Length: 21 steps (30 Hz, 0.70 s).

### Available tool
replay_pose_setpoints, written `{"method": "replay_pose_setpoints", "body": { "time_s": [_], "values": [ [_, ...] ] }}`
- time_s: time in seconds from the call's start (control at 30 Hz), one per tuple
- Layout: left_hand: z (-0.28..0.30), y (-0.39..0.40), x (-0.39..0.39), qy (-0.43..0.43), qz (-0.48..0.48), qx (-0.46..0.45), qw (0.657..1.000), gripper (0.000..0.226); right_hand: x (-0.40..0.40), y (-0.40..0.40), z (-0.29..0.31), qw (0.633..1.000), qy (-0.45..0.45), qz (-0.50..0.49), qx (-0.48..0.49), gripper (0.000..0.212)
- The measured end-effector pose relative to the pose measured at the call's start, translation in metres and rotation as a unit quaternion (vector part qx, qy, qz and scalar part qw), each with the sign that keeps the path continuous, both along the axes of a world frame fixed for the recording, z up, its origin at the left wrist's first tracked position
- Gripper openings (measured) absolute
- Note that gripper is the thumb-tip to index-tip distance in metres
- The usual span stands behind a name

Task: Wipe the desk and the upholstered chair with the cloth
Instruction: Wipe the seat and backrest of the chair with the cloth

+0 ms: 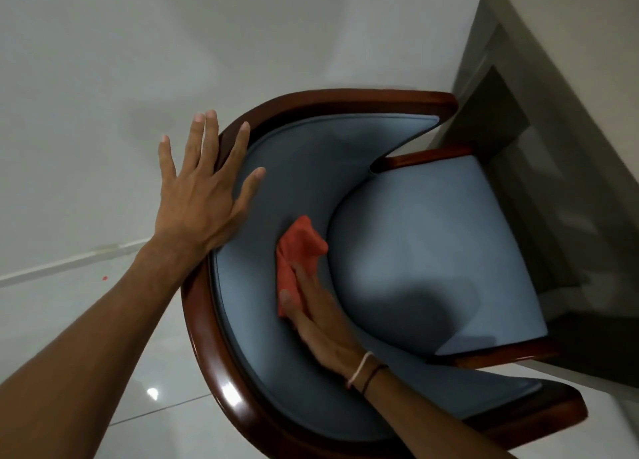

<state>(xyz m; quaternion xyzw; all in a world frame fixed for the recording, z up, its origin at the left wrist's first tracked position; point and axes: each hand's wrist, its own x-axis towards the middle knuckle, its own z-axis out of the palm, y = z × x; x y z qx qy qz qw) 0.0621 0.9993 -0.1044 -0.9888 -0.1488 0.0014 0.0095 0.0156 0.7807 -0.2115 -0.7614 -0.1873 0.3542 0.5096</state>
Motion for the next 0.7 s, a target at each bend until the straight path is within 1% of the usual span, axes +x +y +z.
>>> {"method": "replay_pose_setpoints", "body": {
  "time_s": [0.03,0.1,0.13,0.17,0.23,0.27,0.3,0.33,0.43,0.5,0.57,0.63,0.7],
  "values": [
    [0.000,0.000,0.000,0.000,0.000,0.001,1.000,0.070,0.008,0.001,0.000,0.998,0.025,-0.046,-0.029,0.054],
    [0.001,-0.001,0.000,0.001,0.001,0.001,1.000,0.067,0.029,0.009,-0.006,0.988,0.033,-0.137,-0.068,0.054],
    [0.001,-0.001,0.000,0.001,0.003,0.000,1.000,0.066,0.039,0.016,-0.008,0.985,0.024,-0.153,-0.076,0.051],
    [0.000,-0.001,-0.001,0.001,0.005,0.000,1.000,0.067,0.047,0.027,-0.009,0.986,0.014,-0.150,-0.077,0.055],
    [-0.001,0.000,-0.001,0.001,0.009,0.000,1.000,0.068,0.053,0.052,-0.013,0.988,0.002,-0.136,-0.070,0.075],
    [-0.001,0.000,-0.001,0.001,0.010,-0.003,1.000,0.069,0.052,0.063,-0.013,0.987,0.005,-0.144,-0.068,0.081],
    [-0.001,0.000,-0.001,-0.001,0.010,-0.007,1.000,0.071,0.051,0.072,-0.013,0.985,0.012,-0.161,-0.060,0.082],
    [-0.001,0.000,-0.001,-0.003,0.010,-0.011,1.000,0.071,0.049,0.076,-0.013,0.982,0.022,-0.179,-0.046,0.079],
    [-0.001,0.000,0.000,-0.008,0.010,-0.022,1.000,0.070,0.043,0.065,-0.020,0.978,0.027,-0.206,-0.016,0.060],
    [-0.001,-0.001,0.000,-0.008,0.011,-0.027,1.000,0.070,0.032,0.050,-0.022,0.984,0.018,-0.177,-0.014,0.053],
    [-0.001,0.000,0.000,-0.007,0.011,-0.029,1.000,0.070,0.015,0.031,-0.026,0.993,0.013,-0.114,-0.030,0.051],
    [0.000,0.000,0.000,-0.002,0.012,-0.028,1.000,0.070,0.005,0.011,-0.032,0.994,0.028,-0.055,-0.087,0.051],
    [0.000,0.000,0.000,0.001,0.012,-0.027,1.000,0.070,0.005,-0.009,-0.038,0.983,0.054,0.010,-0.173,0.052]
  ]
}}
